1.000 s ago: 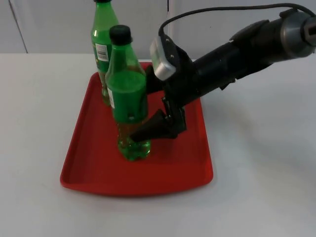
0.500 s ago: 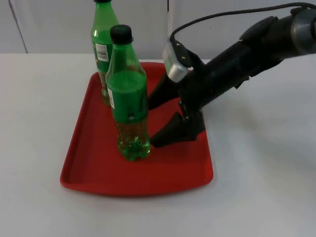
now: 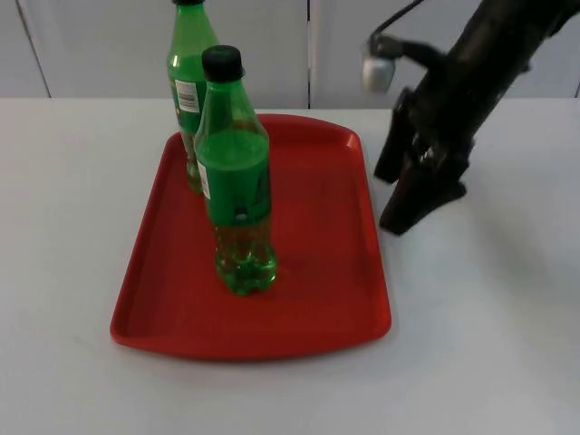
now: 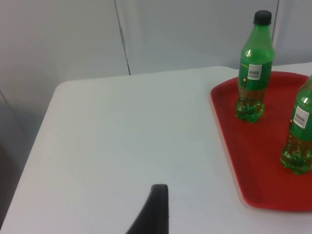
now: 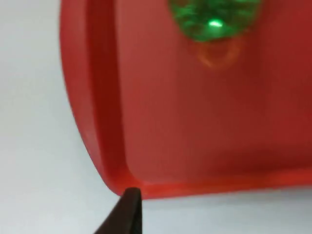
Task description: Place the bottle upright on the tray.
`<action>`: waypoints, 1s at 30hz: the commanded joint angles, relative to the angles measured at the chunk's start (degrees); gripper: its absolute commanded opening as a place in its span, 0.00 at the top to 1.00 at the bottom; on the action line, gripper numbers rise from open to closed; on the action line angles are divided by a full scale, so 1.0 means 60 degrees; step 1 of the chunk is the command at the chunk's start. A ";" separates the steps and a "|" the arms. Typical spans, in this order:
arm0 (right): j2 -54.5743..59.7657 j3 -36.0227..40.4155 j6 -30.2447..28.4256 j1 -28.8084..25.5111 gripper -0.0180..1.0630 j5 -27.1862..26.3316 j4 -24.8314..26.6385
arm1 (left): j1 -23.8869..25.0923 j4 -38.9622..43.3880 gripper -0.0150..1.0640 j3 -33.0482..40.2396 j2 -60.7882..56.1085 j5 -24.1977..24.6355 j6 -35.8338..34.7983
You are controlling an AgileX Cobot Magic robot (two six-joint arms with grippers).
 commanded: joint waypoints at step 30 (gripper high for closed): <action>-0.6392 0.2183 0.5630 -0.0527 0.01 0.0167 -0.0335 | -0.0127 -0.0836 0.20 -0.0006 -0.0046 -0.0550 0.0026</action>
